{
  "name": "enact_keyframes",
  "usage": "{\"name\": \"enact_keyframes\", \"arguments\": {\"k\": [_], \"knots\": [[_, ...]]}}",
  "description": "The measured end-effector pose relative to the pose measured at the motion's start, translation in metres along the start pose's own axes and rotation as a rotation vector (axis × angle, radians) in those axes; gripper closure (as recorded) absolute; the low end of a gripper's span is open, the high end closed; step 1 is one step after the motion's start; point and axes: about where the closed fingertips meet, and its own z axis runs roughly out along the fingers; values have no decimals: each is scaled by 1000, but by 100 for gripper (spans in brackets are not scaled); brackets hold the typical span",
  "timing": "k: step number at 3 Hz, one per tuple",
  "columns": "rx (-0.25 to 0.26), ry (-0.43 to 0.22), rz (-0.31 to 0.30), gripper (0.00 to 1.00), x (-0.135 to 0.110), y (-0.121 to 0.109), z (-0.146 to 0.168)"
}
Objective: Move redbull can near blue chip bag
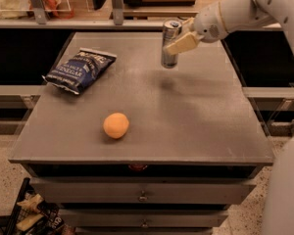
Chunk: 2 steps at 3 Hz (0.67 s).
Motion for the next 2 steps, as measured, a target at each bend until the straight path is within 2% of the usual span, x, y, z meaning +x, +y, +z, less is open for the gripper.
{"name": "enact_keyframes", "arguments": {"k": [1,2], "knots": [[-78,-28,-50,100,-37,15,45],[-78,-28,-50,100,-37,15,45]]}}
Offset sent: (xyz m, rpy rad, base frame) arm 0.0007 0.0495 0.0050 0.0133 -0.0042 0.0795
